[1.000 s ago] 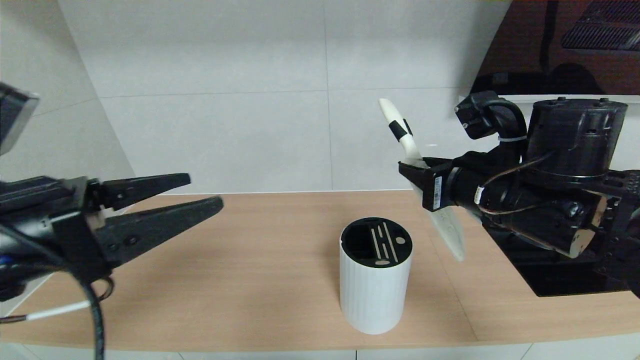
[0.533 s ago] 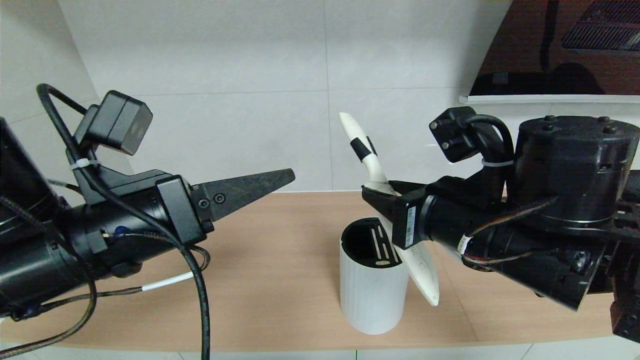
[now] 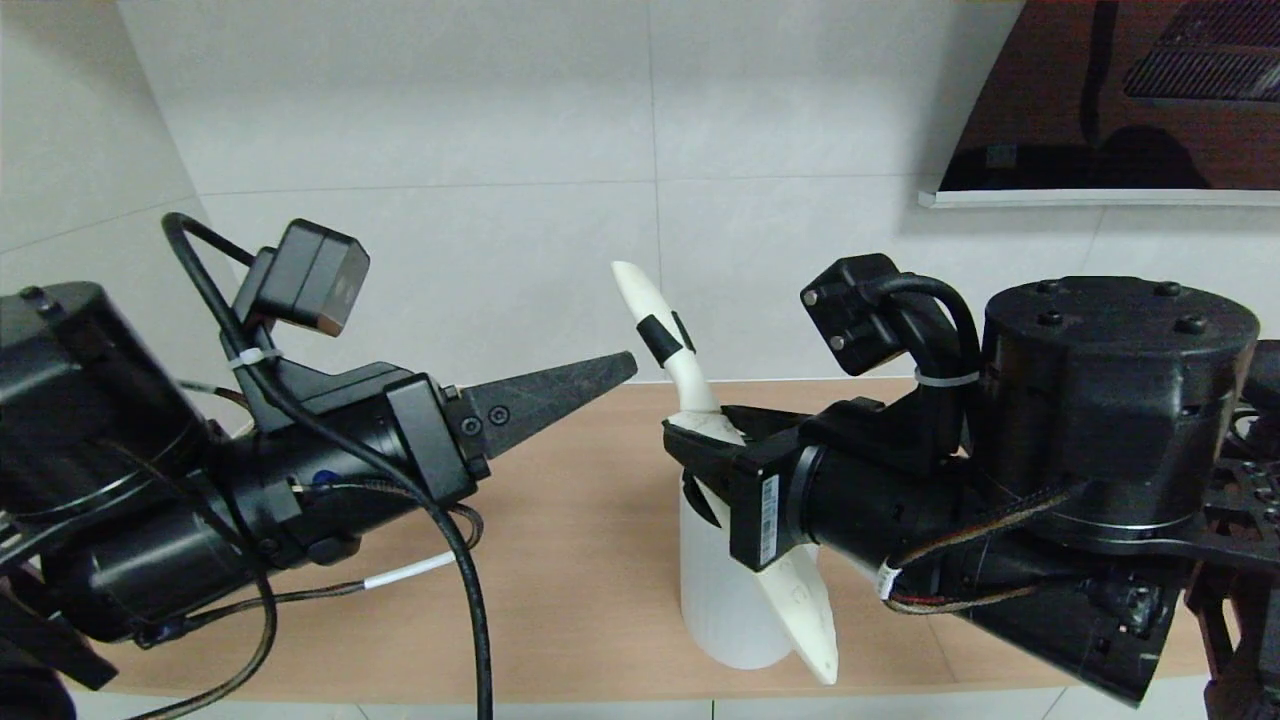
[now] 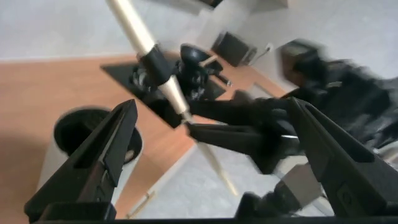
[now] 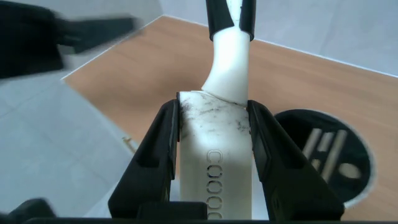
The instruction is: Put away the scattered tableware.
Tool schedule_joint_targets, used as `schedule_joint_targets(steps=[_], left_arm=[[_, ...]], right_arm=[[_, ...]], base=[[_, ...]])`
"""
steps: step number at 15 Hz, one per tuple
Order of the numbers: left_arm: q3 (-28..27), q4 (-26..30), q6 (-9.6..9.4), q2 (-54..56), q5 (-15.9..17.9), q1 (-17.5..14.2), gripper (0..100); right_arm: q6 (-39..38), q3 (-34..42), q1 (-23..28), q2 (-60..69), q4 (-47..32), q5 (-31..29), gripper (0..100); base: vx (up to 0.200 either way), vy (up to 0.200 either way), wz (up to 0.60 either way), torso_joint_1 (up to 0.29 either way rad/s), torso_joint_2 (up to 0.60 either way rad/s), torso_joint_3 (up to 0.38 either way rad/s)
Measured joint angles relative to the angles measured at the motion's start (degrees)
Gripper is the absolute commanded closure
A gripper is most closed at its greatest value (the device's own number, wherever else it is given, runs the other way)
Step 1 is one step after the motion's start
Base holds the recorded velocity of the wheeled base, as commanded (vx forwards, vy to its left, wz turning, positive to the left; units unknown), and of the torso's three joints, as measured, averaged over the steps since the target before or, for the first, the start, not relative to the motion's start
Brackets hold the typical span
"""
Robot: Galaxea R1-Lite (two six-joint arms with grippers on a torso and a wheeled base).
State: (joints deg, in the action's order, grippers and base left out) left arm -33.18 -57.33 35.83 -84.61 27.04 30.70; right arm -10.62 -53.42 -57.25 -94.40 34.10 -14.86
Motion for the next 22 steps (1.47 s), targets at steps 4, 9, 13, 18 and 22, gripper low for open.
schedule_joint_targets(steps=[4, 9, 13, 18, 22], left_arm=[[0.1, -2.9, 0.00, -3.0, -1.9, 0.1, 0], [0.4, -4.1, 0.00, -4.9, -2.3, 0.1, 0], [0.3, -4.1, 0.00, -5.6, -2.7, 0.1, 0], [0.3, -4.2, -0.04, -6.5, -2.9, 0.6, 0], [0.4, -4.1, -0.77, -6.8, -3.8, 1.8, 100]], right_arm=[[-1.1, 0.2, -2.2, 0.0, -0.2, 0.1, 100], [-1.1, 1.1, -4.5, -0.1, -0.2, 0.1, 100], [-1.1, 1.4, -5.6, -0.4, -0.2, 0.0, 100], [-1.1, 1.5, -6.5, -1.1, 0.0, 0.1, 100], [-1.1, 1.6, -6.7, -1.3, 0.1, 0.1, 100]], base=[[0.000, 0.000, 0.00, 0.000, 0.00, 0.000], [0.000, 0.000, 0.00, 0.000, 0.00, 0.000], [0.000, 0.000, 0.00, 0.000, 0.00, 0.000], [0.000, 0.000, 0.00, 0.000, 0.00, 0.000], [0.000, 0.000, 0.00, 0.000, 0.00, 0.000]])
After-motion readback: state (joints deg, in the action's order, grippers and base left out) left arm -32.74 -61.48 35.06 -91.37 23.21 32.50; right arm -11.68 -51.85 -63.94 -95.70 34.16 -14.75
